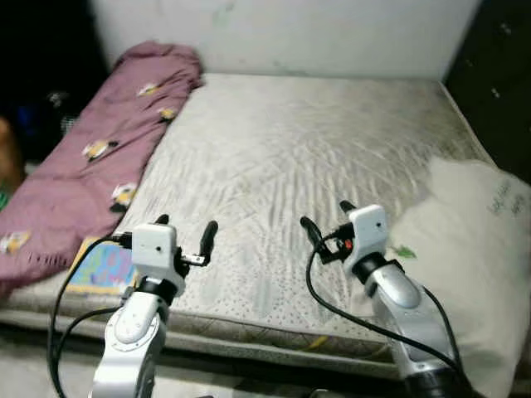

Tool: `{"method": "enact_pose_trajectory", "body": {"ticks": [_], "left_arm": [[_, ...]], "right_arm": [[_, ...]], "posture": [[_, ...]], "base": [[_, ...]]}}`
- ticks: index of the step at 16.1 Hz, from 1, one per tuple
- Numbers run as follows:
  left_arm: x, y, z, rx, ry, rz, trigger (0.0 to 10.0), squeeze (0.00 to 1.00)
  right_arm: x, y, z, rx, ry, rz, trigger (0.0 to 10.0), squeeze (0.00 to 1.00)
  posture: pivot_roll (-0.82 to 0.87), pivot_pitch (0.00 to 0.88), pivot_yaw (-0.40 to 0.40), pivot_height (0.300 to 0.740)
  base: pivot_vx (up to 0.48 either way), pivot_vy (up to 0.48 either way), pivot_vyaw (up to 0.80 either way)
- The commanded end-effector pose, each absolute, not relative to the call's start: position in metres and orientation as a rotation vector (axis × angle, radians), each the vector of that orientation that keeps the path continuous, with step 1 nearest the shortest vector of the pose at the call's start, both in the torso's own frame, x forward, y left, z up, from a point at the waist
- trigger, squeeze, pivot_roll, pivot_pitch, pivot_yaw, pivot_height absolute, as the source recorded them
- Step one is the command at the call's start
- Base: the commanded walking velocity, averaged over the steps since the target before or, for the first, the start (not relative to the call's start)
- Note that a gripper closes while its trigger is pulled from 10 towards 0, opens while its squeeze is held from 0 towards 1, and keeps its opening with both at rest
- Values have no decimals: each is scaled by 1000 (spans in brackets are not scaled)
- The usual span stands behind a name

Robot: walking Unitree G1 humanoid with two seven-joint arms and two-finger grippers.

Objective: Clean up the room

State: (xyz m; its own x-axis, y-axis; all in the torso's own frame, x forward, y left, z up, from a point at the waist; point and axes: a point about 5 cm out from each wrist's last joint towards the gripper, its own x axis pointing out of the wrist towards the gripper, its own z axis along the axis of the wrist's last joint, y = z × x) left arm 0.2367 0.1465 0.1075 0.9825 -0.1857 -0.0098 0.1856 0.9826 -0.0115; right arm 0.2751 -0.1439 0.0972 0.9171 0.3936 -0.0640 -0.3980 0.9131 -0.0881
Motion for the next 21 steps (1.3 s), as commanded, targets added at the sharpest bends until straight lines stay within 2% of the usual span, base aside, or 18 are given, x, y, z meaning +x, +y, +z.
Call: {"method": "enact_pose_trajectory", "body": {"ticks": [1,3,5,9,11,14,16,21], "left_arm": [[235,146,99,14,57,-197,10000,0],[233,145,99,8,52,-207,10000,0],[232,148,102,3,34,-184,10000,0],[231,151,100,5,47,-185,10000,0],[236,143,101,5,47,-239,10000,0],[242,142,103,6,40,-252,10000,0],[241,143,102,6,40,-243,10000,0],[237,149,100,5,42,-184,10000,0]], "right_arm": [[273,-145,95,-124,48,419,10000,0],[273,-148,96,-89,50,375,10000,0],[269,-152,95,-43,27,247,10000,0],[258,-163,95,13,9,50,10000,0],[254,-166,95,13,8,18,10000,0],[253,-165,95,13,11,3,10000,0],[255,-166,97,10,7,10,10000,0],[262,-163,98,9,3,23,10000,0]], "posture": [[-9,0,70,740],[3,0,40,740],[28,0,15,740],[-2,0,57,740],[-28,0,88,740],[-37,0,86,740],[-30,1,76,740],[-13,0,76,740]], "base": [[0,0,0],[0,0,0],[0,-272,0],[0,-315,0],[0,-330,0],[0,-333,0],[0,-336,-800],[0,0,-421]]}}
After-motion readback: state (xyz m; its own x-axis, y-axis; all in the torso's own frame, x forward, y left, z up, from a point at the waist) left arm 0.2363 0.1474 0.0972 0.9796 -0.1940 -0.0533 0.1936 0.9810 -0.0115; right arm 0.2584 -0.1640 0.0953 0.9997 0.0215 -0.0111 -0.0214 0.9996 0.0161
